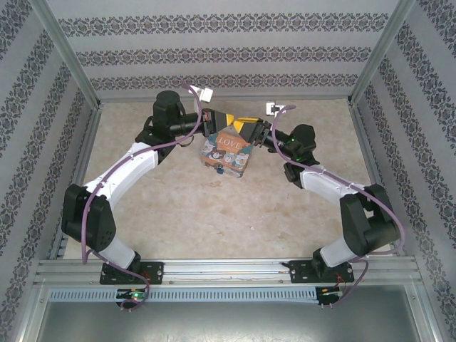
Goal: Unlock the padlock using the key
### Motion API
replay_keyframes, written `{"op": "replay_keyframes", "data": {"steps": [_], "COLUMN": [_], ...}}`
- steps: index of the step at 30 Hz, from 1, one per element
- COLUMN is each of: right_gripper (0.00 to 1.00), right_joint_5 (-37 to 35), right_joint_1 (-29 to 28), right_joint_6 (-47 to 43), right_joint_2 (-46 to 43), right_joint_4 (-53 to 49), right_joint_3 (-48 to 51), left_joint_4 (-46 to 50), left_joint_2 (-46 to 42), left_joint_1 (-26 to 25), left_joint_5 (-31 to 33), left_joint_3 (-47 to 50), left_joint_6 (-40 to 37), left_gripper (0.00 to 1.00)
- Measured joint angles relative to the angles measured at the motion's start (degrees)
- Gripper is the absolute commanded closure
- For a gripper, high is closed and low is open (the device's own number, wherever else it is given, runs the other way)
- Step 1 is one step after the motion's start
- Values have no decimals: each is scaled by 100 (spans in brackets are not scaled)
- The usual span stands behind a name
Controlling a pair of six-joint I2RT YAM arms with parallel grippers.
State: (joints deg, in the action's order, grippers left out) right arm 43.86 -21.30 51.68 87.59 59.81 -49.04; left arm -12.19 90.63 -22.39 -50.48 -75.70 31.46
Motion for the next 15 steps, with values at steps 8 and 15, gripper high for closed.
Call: {"op": "replay_keyframes", "data": {"steps": [8,15], "right_gripper": [66,66], "right_joint_5": [125,127], "right_joint_1": [-96,-146], "right_joint_6": [208,223], "right_joint_2": [179,188], "right_joint_4": [177,221], "right_joint_3": [-127,-127], "left_joint_4": [-20,-26], "left_joint_2": [0,0], "left_joint_1": [13,26], "left_joint_5": [87,144], "left_joint_3": [0,0], "left_joint_6": [0,0], "left_gripper": [100,100]}}
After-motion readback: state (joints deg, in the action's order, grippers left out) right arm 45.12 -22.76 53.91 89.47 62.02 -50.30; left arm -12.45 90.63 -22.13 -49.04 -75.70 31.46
